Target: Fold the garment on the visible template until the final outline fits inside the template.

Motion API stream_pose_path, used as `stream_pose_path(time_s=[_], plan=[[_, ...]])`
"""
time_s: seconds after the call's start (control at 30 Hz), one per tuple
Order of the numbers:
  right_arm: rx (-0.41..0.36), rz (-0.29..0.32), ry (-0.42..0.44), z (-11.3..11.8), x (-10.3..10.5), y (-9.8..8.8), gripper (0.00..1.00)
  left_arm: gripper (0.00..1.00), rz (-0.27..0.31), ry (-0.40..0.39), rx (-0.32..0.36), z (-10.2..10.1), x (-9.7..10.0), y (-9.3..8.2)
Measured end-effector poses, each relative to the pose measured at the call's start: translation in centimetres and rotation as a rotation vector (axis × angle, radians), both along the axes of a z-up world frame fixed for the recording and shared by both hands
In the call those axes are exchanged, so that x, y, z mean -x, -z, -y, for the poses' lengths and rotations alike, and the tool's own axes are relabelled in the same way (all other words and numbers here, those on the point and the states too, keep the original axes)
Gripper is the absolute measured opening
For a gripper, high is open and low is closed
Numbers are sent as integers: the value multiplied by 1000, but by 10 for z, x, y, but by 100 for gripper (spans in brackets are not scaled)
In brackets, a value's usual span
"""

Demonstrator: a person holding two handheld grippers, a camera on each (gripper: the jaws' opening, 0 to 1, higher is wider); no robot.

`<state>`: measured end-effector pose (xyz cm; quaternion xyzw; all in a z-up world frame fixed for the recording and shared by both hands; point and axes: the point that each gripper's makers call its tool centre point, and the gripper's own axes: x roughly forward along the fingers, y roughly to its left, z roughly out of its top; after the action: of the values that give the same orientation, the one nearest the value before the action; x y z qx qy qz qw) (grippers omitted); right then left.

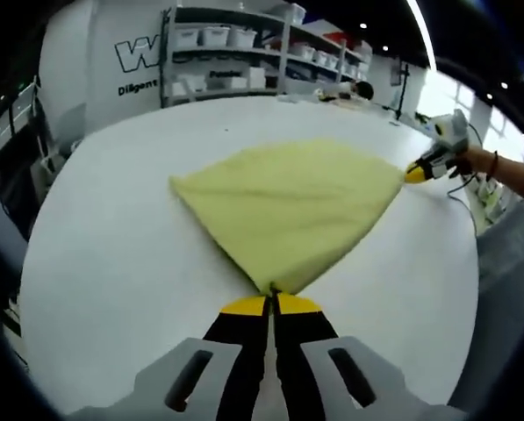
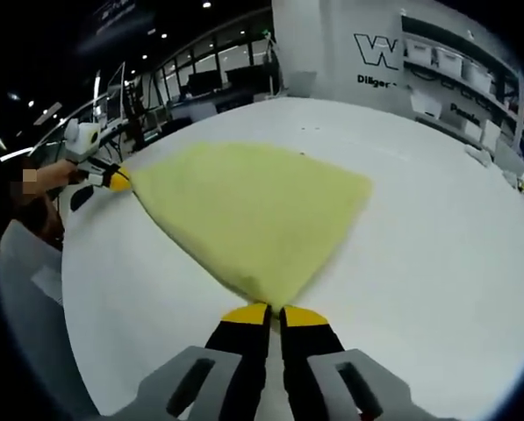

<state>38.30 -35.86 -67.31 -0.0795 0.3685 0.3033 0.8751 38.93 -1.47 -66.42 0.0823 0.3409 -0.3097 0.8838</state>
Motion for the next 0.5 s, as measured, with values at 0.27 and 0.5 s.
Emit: stream_pose_path(time_s=[0.27,0.5], plan=[[-30,22,11,0,-3,-14,0,2,87,150,-37,-1,-2,-30],[-32,-2,24,0,0,-10,0,2,100,279,-174,-1,2,-18]])
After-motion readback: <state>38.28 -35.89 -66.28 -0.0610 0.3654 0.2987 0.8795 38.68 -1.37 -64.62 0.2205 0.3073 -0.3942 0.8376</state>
